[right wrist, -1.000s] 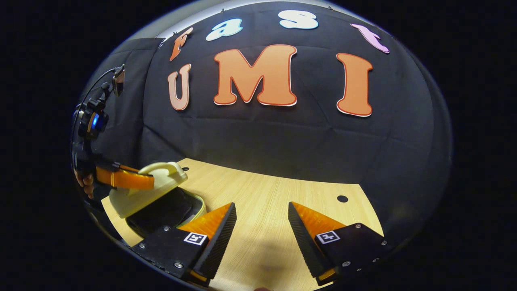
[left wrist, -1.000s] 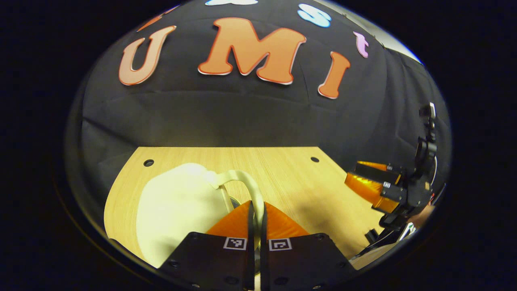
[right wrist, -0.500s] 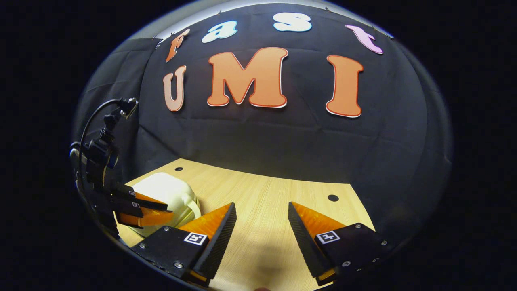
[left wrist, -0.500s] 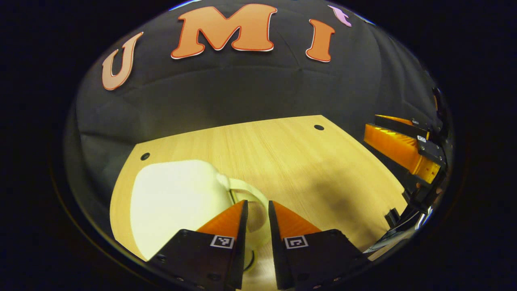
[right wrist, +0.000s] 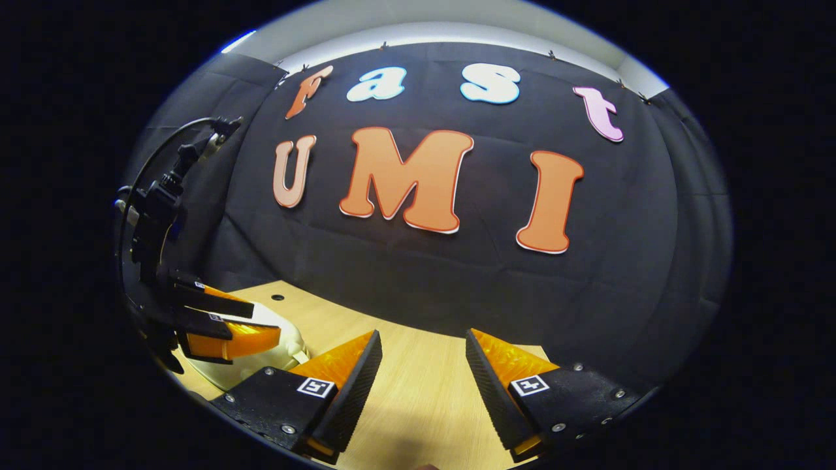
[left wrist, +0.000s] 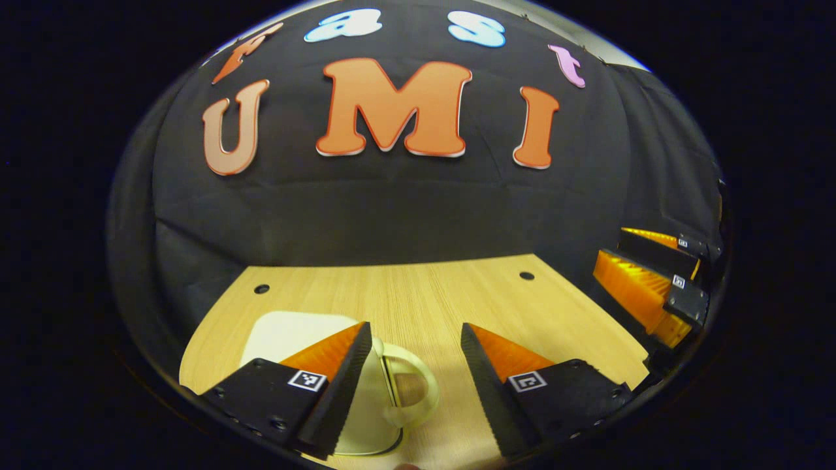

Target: First open the suitcase, pack the skin care products into it, and then close the suitcase.

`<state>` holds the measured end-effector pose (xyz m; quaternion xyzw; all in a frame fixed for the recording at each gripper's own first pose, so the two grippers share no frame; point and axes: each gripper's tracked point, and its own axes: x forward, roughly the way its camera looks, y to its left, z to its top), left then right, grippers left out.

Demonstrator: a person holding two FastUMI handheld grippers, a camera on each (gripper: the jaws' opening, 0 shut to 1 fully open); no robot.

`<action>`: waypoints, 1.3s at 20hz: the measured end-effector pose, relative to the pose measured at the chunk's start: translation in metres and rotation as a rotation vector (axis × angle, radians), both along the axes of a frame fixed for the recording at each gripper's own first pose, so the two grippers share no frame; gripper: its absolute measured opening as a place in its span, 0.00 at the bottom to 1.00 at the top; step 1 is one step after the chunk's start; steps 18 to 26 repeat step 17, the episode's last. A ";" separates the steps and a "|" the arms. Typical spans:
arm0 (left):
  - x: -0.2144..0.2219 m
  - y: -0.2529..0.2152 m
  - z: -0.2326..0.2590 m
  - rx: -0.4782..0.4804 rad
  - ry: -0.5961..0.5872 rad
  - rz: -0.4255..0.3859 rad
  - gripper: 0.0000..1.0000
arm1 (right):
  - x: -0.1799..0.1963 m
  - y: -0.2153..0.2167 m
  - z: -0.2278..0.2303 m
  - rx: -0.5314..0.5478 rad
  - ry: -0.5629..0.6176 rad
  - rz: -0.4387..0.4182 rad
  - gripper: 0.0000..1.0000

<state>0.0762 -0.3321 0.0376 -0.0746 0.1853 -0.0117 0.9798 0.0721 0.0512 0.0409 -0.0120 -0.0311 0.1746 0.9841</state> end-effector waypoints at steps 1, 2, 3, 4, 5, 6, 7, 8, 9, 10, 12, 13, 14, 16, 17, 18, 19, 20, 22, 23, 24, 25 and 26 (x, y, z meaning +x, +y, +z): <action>-0.001 0.002 0.014 -0.001 -0.040 0.016 0.90 | -0.002 0.004 0.004 0.005 -0.009 0.010 0.83; -0.002 0.005 0.024 0.001 -0.081 0.041 0.95 | -0.005 0.007 0.008 0.012 -0.020 0.022 0.83; -0.002 0.008 0.035 0.000 -0.122 0.058 0.96 | -0.007 0.010 0.014 0.024 -0.037 0.033 0.84; -0.005 0.013 0.048 0.005 -0.162 0.081 0.98 | -0.009 0.013 0.019 0.031 -0.053 0.042 0.84; -0.007 0.019 0.059 0.013 -0.198 0.099 0.97 | -0.008 0.016 0.022 0.034 -0.066 0.043 0.84; -0.010 0.027 0.067 0.028 -0.220 0.118 0.97 | -0.008 0.018 0.024 0.032 -0.071 0.043 0.86; -0.013 0.034 0.074 0.045 -0.238 0.140 0.97 | -0.008 0.019 0.025 0.031 -0.073 0.041 0.86; -0.016 0.040 0.080 0.058 -0.257 0.157 0.97 | -0.009 0.020 0.027 0.032 -0.073 0.042 0.87; -0.019 0.043 0.086 0.064 -0.279 0.167 0.97 | -0.009 0.023 0.029 0.035 -0.074 0.041 0.87; -0.021 0.045 0.090 0.064 -0.294 0.173 0.97 | -0.009 0.024 0.030 0.039 -0.071 0.039 0.87; -0.025 0.050 0.096 0.052 -0.308 0.174 0.97 | -0.008 0.025 0.032 0.044 -0.063 0.031 0.87; -0.026 0.053 0.098 0.048 -0.309 0.174 0.97 | -0.008 0.026 0.033 0.047 -0.063 0.027 0.87; -0.027 0.056 0.099 0.045 -0.312 0.173 0.97 | -0.008 0.027 0.034 0.048 -0.063 0.024 0.87; -0.026 0.063 0.102 0.042 -0.324 0.173 0.97 | -0.007 0.028 0.035 0.046 -0.061 0.015 0.87; -0.027 0.066 0.105 0.040 -0.338 0.173 0.97 | -0.007 0.028 0.036 0.044 -0.060 0.007 0.87; -0.027 0.066 0.105 0.040 -0.338 0.173 0.97 | -0.007 0.028 0.036 0.044 -0.060 0.007 0.87; -0.027 0.066 0.105 0.040 -0.338 0.173 0.97 | -0.007 0.028 0.036 0.044 -0.060 0.007 0.87; -0.027 0.066 0.105 0.040 -0.338 0.173 0.97 | -0.007 0.028 0.036 0.044 -0.060 0.007 0.87; -0.027 0.066 0.105 0.040 -0.338 0.173 0.97 | -0.007 0.028 0.036 0.044 -0.060 0.007 0.87; -0.027 0.066 0.105 0.040 -0.338 0.173 0.97 | -0.007 0.028 0.036 0.044 -0.060 0.007 0.87; -0.027 0.066 0.105 0.040 -0.338 0.173 0.97 | -0.007 0.028 0.036 0.044 -0.060 0.007 0.87; -0.027 0.066 0.105 0.040 -0.338 0.173 0.97 | -0.007 0.028 0.036 0.044 -0.060 0.007 0.87; -0.027 0.066 0.105 0.040 -0.338 0.173 0.97 | -0.007 0.028 0.036 0.044 -0.060 0.007 0.87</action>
